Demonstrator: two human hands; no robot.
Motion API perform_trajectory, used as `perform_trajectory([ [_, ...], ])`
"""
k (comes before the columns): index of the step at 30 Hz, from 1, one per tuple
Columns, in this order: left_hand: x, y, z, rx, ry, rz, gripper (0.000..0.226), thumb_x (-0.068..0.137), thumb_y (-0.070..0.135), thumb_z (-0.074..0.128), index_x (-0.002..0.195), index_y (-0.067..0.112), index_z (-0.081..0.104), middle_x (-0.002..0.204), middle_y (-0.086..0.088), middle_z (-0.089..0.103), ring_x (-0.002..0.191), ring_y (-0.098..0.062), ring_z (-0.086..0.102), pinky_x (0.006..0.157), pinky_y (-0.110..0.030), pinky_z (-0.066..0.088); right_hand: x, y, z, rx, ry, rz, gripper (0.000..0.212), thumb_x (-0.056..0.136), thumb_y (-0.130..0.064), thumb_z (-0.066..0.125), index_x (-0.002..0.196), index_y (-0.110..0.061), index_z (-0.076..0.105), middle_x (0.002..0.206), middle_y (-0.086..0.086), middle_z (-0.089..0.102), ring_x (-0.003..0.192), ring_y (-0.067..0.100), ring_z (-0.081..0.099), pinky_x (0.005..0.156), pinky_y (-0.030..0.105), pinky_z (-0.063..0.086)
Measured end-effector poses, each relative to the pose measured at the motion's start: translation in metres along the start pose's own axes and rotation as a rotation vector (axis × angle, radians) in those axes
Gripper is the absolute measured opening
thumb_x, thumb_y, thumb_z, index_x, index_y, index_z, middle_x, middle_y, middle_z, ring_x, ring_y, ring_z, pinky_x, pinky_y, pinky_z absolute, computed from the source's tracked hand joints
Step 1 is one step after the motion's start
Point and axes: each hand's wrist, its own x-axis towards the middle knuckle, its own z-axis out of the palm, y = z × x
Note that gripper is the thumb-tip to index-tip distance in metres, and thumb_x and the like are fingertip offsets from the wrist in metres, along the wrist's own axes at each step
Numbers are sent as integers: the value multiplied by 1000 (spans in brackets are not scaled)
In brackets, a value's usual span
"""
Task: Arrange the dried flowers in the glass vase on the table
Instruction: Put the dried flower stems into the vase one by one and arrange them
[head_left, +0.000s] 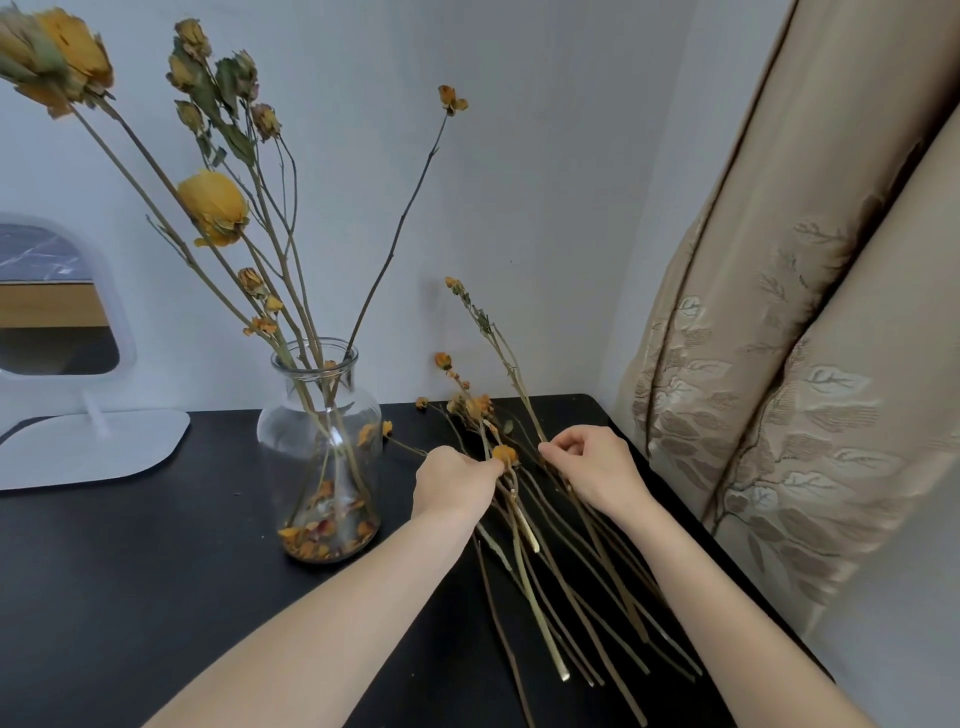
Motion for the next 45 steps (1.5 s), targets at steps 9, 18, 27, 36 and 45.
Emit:
perform_trajectory([
  [9,-11,10,-8,-13,72,216,26,87,30,61,62,24,65,62,5,63,65,-10,59,64,-27,48,1,-5,-8,99,29,8,13,87,-30,62,74,-26,64,65,-5,62,63,6,57,57,17,38],
  [18,-2,9,-13,-85,70,237,12,86,26,64,81,20,73,68,16,59,68,1,52,73,-26,42,-2,-16,-9,257,92,41,12,87,-30,62,78,-24,65,64,-5,63,60,4,59,56,15,39],
  [27,-2,23,-13,-86,24,310,17,86,24,64,95,13,74,81,10,63,80,-4,55,79,-25,41,0,-14,-10,304,90,50,13,88,-30,60,80,-22,66,66,-5,62,61,4,57,55,16,40],
  [36,-29,33,-47,-101,-112,434,15,92,25,54,95,18,66,71,6,55,67,-5,51,60,-17,37,3,-59,-42,649,187,9,16,92,-27,55,80,-22,65,64,-3,50,60,8,47,56,21,39],
  [45,-72,48,-110,-61,-286,630,12,92,27,51,90,20,61,58,14,49,41,4,41,40,-7,32,1,-109,-50,755,231,-160,20,95,-25,49,85,-20,65,62,-4,47,50,5,40,43,12,34],
])
